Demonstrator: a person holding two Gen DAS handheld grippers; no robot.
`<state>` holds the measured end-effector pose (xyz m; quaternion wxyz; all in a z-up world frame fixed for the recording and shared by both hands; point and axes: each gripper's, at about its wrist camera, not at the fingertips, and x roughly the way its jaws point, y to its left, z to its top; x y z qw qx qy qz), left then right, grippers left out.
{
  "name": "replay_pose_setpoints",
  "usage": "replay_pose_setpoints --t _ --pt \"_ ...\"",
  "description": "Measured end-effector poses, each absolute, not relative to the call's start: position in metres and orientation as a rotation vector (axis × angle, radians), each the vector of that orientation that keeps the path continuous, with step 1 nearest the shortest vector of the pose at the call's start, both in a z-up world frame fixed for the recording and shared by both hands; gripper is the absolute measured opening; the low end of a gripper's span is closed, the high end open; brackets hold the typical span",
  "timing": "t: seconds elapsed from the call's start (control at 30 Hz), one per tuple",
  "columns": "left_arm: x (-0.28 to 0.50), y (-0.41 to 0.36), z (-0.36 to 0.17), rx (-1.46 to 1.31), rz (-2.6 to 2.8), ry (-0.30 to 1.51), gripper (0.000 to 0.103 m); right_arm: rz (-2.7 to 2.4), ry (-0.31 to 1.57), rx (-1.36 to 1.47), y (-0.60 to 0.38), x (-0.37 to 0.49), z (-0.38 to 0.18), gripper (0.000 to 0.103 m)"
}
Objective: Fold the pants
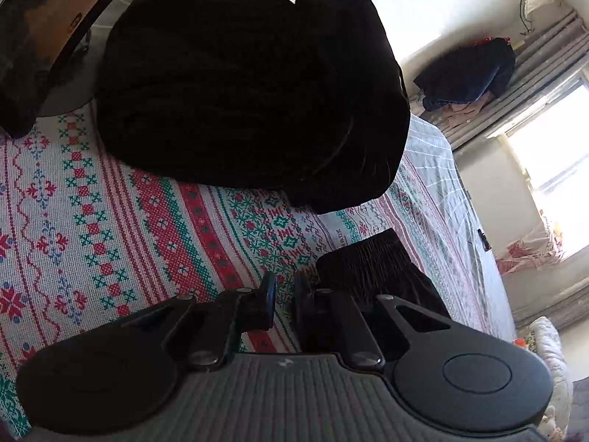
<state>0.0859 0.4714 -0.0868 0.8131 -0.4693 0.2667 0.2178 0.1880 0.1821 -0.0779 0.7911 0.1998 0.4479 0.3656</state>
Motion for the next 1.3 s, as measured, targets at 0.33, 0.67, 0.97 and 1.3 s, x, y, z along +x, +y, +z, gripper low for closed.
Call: replay_pose_setpoints --t 0.33,0.67,0.97,1.3 --pt "0.11 0.467 -0.086 -0.877 0.322 0.5 0.078 0.74 0.754 -0.106 0.166 0.082 -0.064 0.054" --pt "0.116 0.453 -0.093 -0.843 0.339 0.492 0.056 0.722 0.689 -0.426 0.163 0.027 -0.084 0.035" --pt "0.126 0.442 -0.076 -0.742 0.339 0.544 0.043 0.648 0.601 -0.554 0.156 0.011 -0.076 0.0" --pt "0.128 0.438 -0.083 -0.64 0.324 0.708 0.043 0.665 0.629 -0.659 0.152 -0.011 -0.071 0.0"
